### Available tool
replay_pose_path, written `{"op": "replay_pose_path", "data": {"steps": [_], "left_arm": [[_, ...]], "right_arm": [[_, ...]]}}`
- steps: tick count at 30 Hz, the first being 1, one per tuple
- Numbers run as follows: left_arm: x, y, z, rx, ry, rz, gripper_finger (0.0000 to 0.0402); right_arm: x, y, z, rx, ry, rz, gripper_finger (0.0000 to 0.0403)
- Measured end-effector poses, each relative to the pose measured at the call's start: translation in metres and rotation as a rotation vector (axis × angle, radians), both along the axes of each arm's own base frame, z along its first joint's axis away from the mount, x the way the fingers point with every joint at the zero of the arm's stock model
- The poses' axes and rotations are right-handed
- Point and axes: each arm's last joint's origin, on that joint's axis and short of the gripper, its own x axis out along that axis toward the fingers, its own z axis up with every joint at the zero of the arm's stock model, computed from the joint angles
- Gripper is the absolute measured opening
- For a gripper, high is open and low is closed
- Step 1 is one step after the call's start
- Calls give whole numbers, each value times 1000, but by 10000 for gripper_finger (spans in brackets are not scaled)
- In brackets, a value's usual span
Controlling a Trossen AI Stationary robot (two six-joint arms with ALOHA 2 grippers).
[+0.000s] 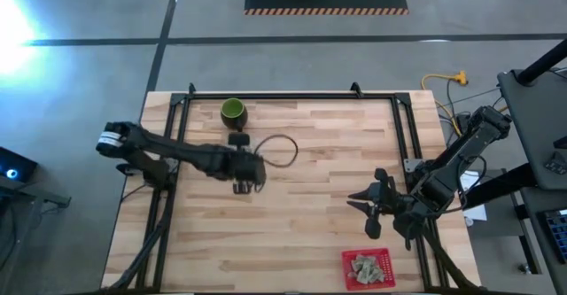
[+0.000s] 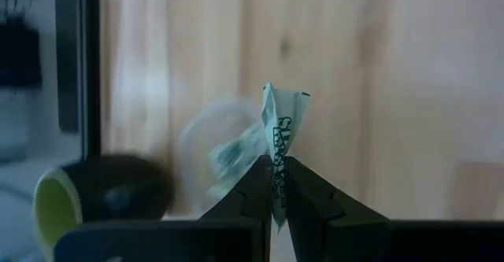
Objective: Pick and place items into bin
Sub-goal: Put the green stevia packet into the transparent bin, then return to Home Position
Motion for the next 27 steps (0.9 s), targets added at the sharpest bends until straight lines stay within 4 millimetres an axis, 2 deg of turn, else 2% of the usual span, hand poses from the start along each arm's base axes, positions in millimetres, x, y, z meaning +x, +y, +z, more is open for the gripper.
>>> {"op": "replay_pose_path", "data": {"steps": [5, 11, 17, 27], "left_arm": [[-5, 30, -4, 4, 46, 104, 10], [-13, 55, -24, -68, 109, 185, 10], [-16, 66, -35, -149, 76, 250, 19], [-11, 69, -33, -136, 28, 237, 93]], "right_arm": [[1, 1, 1, 10, -10, -1, 68], [1, 1, 1, 15, -14, -2, 68], [1, 1, 1, 26, -16, -9, 68], [1, 1, 1, 26, -15, -9, 68]]}}
